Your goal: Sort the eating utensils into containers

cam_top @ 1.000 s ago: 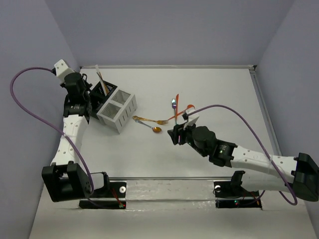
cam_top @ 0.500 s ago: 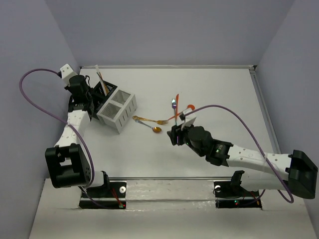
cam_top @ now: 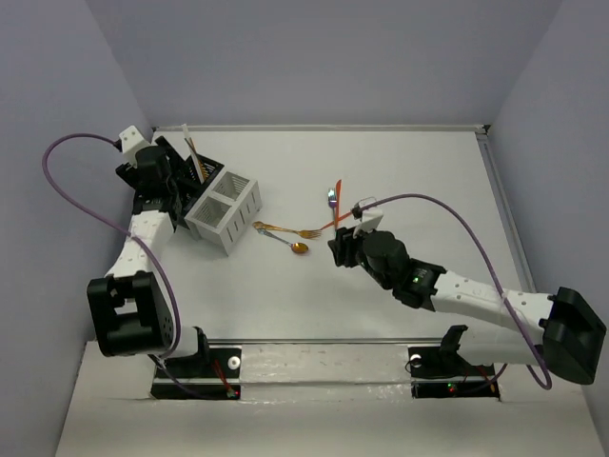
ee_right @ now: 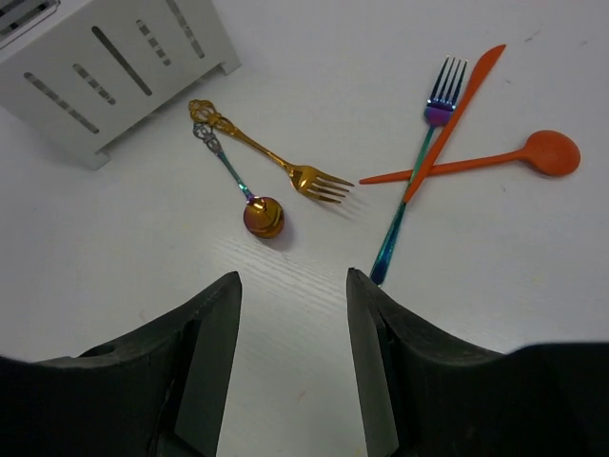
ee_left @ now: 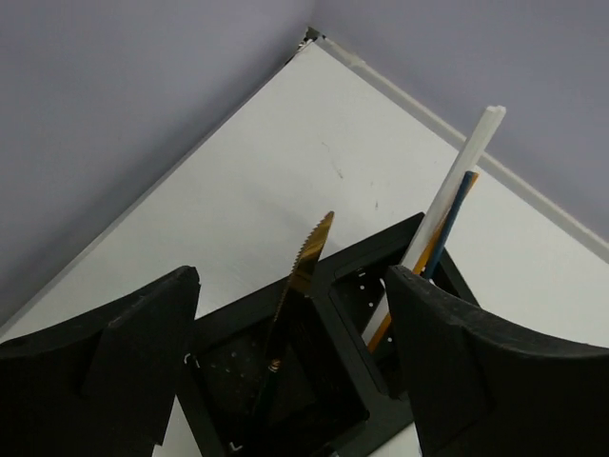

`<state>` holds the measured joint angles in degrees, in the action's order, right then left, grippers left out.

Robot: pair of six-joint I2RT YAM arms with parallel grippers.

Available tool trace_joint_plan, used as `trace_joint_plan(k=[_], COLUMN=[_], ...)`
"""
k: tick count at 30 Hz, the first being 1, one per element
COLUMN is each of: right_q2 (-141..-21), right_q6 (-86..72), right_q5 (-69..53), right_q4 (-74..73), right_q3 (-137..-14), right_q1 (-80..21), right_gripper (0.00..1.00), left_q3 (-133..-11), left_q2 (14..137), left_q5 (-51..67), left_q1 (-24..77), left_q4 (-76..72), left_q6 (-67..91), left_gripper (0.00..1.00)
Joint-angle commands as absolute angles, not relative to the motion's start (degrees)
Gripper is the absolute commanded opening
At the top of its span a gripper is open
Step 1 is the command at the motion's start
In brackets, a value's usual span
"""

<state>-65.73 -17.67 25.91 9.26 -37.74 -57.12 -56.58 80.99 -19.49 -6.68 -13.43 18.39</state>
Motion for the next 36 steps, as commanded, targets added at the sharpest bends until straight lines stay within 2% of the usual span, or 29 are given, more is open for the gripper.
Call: trace_joint_plan(k=[1, 5, 11, 15, 19, 25, 29, 32, 36], right_q2=[-66.44, -68.81, -75.04, -79.88, -86.21, -95.87, -100.80, -105.80, -109.15], right_q6=[-19.94, -21.44, -23.99, -25.05, -25.14, -24.96, -25.31, -25.40, -25.49], right_q5=[24.00, 22.94, 24.43, 24.87, 24.79, 21.37, 20.66, 20.04, 20.13], right_q4=[8.97, 5.99, 0.10, -2.72, -5.01, -5.54, -7.03, -7.91, -9.05], right_q3=[-39.20, -41.39, -46.22, -50.26, -54.56, -59.85, -65.20, -69.25, -73.12], right_q1=[-53.71, -51.86, -48.36, -45.45, -41.94, -37.80, -37.18, -37.18, -37.18], right_gripper=[0.53, 0.47, 0.30, 0.27, 0.29, 0.31, 0.32, 0.39, 0.40], left_q3=[-57.74, -58.62, -56.87, -53.53, -47.91, -40.52, -41.57, -40.96, -40.96], left_q2=[74.54, 69.80, 58.90, 49.78, 42.21, 38.15, 38.23, 37.09, 36.30], left_q5=[-19.08, -14.52, -1.34, 6.66, 11.33, 18.54, 21.44, 23.46, 24.96], left_q1=[-5.27, -3.35, 0.43, 2.02, 3.34, 3.87, 3.87, 3.87, 3.87], left_q4=[-16.53, -14.77, -13.63, -10.99, -9.58, -7.47, -6.93, -7.38, -7.74], left_q6=[19.95, 23.99, 29.79, 30.15, 28.40, 24.35, 23.64, 24.26, 24.70], left_gripper=[0.93, 0.97, 0.99, 0.99, 0.99, 0.99, 0.99, 0.99, 0.99])
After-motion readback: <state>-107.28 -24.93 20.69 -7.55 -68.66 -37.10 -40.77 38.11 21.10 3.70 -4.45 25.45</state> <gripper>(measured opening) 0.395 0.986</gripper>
